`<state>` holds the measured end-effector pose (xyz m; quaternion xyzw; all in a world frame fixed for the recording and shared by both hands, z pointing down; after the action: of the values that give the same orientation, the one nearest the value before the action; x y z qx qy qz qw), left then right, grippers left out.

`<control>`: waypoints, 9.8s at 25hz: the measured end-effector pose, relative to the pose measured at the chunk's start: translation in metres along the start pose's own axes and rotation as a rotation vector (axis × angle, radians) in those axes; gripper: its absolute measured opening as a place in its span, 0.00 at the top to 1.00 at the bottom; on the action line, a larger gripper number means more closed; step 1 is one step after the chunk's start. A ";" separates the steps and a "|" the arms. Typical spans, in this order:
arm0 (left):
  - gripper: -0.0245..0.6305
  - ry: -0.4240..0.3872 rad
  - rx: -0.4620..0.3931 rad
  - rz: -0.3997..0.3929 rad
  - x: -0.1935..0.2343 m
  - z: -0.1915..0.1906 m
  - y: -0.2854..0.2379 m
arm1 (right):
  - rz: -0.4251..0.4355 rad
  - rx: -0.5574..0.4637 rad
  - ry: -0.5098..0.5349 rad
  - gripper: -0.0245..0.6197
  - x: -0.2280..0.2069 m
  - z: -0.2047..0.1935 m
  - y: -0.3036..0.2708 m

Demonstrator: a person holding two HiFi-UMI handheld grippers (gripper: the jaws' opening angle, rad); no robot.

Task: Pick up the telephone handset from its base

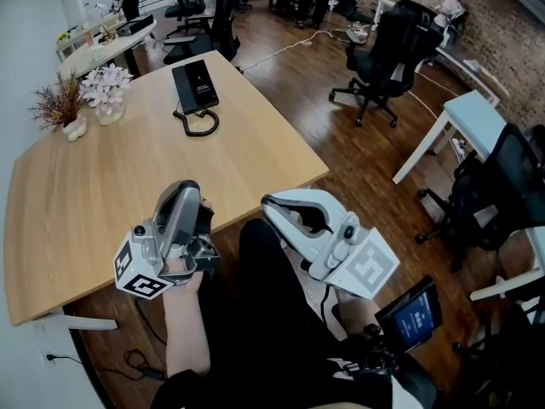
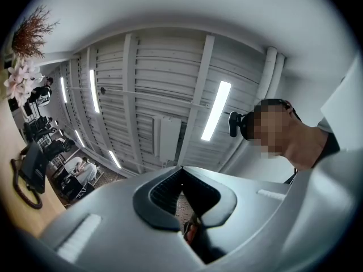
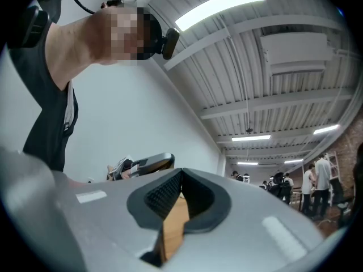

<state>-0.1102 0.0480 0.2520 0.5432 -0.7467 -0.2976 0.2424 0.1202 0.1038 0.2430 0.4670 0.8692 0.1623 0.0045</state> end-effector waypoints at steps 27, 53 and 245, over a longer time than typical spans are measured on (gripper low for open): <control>0.96 -0.347 0.436 -0.152 0.121 0.026 -0.068 | -0.013 0.068 -0.201 0.86 -0.112 -0.084 -0.099; 0.96 -0.071 0.542 0.291 0.305 -0.030 0.023 | -0.037 0.212 -0.187 0.86 -0.245 -0.105 -0.242; 0.85 0.838 -0.192 0.339 0.296 -0.050 0.052 | -0.082 0.249 -0.136 0.88 -0.296 -0.198 -0.269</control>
<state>-0.1969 -0.2323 0.3355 0.4618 -0.6316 -0.0762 0.6180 0.0378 -0.3295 0.3106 0.4381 0.8986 0.0210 0.0121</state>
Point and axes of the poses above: the fingertips, and each gripper's own axes: y backward along the fingers, x to its left, z out of its top, the point moved 9 cm from there along y, backward along the fingers, and after that the axes turned 8 degrees about -y, right-handed, at the moved point
